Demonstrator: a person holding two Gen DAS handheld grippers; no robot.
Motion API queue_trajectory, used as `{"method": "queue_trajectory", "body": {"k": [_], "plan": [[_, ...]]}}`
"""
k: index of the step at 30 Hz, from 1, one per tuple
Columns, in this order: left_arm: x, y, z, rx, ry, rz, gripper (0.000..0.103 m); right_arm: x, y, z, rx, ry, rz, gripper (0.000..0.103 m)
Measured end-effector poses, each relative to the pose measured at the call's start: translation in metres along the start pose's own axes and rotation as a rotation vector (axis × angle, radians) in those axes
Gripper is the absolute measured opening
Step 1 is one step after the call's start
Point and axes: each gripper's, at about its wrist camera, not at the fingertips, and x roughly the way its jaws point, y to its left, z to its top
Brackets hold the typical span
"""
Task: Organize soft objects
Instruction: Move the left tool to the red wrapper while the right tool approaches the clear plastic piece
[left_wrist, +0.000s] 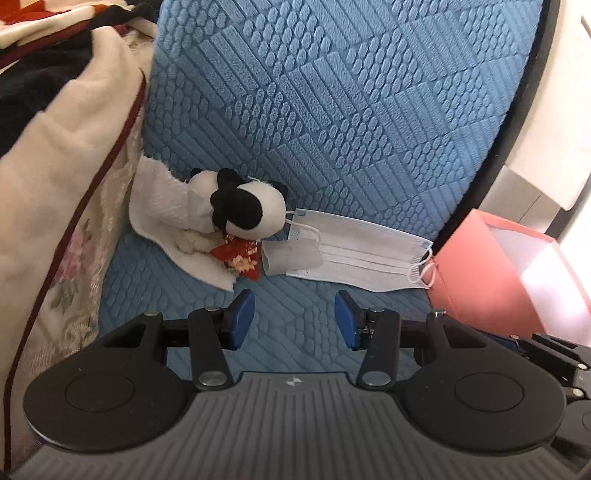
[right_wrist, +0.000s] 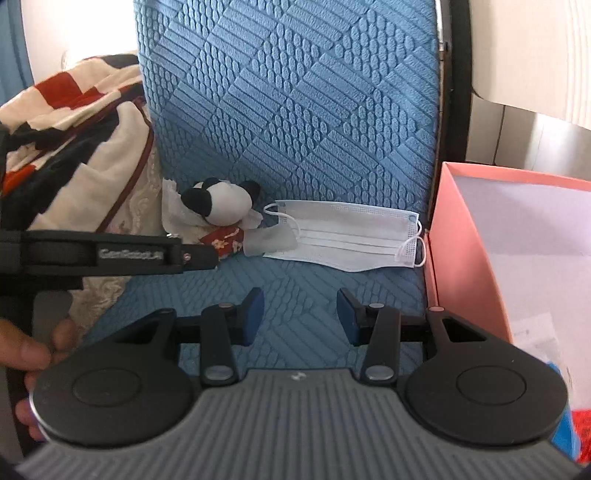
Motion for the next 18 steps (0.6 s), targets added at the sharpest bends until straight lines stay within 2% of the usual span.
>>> {"method": "queue_trajectory", "body": {"k": [4,8,13,18], "plan": [[0.014,0.009,0.013,-0.036,0.019,0.018,0.054,0.018,-0.005,0.004,-0.003,0.016,-0.005,0.046],[0.027,0.021,0.022,-0.087,0.078,-0.014,0.054,0.03,-0.012,0.013,-0.003,-0.002,-0.002,0.046],[0.039,0.035,0.033,-0.128,0.113,-0.027,0.054,0.049,-0.019,0.026,0.001,-0.012,-0.008,0.046],[0.058,0.062,0.041,-0.246,0.16,-0.014,0.054,0.065,-0.021,0.036,-0.021,-0.004,0.008,0.046]]}}
